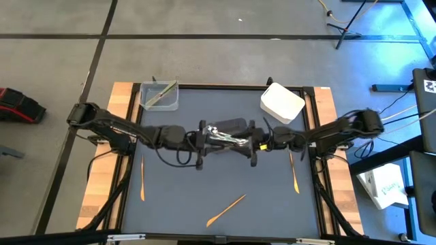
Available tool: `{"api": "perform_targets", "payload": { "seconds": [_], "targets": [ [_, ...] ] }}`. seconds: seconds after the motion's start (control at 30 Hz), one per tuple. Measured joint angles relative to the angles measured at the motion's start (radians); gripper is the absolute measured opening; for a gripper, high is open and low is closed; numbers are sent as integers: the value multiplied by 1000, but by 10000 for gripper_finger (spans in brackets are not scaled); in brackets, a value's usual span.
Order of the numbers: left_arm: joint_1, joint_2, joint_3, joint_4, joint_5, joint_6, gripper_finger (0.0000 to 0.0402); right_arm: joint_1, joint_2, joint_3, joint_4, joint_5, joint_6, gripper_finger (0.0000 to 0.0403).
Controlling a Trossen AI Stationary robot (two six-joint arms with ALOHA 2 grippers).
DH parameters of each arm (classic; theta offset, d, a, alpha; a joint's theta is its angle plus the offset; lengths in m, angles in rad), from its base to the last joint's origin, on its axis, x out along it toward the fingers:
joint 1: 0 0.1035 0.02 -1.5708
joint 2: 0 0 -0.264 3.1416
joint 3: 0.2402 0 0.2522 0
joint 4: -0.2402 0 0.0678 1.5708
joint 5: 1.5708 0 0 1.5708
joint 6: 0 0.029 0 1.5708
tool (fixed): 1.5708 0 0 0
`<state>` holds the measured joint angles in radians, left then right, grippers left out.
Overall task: Sort silverware by color (type)
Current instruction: Put the top gold table knife into the white bin
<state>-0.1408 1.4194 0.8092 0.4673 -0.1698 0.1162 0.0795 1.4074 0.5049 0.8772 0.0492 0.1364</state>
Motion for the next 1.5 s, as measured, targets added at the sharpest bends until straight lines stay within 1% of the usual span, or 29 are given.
{"api": "perform_targets", "payload": {
  "seconds": [0.1, 0.2, 0.33, 0.43, 0.53, 0.63, 0.73, 0.93, 0.97, 1.0, 1.1, 1.17, 1.23, 1.3, 1.37, 1.5],
  "targets": [
    [-11, 1, -28, 84, -1, 8, 33, 14, 94, 0, 164, -42, -48, 274],
    [-12, 1, -61, 173, 13, 1, 33, 32, 184, 19, 275, -41, -103, 297],
    [-16, 34, -94, 283, 38, -6, 33, 42, 264, 100, 303, -33, -141, 304],
    [-27, 78, -107, 352, 35, 6, 33, 49, 316, 164, 291, -45, -143, 295],
    [-33, 89, -109, 368, 29, 18, 33, 56, 334, 197, 251, -50, -172, 275],
    [-40, 86, -108, 371, 26, 18, 33, 67, 331, 201, 229, -51, -209, 237],
    [-47, 87, -108, 366, 27, 26, 33, 77, 327, 201, 243, -59, -224, 179],
    [-46, 87, -108, 365, 19, 25, 34, 78, 326, 202, 241, -43, -250, 35],
    [-46, 87, -108, 365, 19, 21, 34, 78, 325, 202, 240, -42, -254, 19],
    [-46, 87, -108, 363, 21, 21, 34, 78, 325, 202, 236, -41, -260, 12],
    [-43, 87, -107, 351, 22, 23, 44, 78, 323, 202, 229, -41, -265, 23],
    [-42, 74, -107, 315, 19, 32, 60, 77, 309, 201, 198, -39, -265, 24],
    [-42, 44, -107, 258, 6, 45, 79, 77, 280, 200, 142, -26, -265, 14],
    [-43, 5, -107, 173, -31, 45, 97, 77, 233, 200, 58, 8, -275, 7],
    [-44, -36, -106, 58, -95, 38, 112, 77, 165, 200, -44, 47, -278, 9],
    [-44, -84, -106, -132, -242, -4, 124, 77, -6, 200, -299, 167, -281, 11]
  ]
}}
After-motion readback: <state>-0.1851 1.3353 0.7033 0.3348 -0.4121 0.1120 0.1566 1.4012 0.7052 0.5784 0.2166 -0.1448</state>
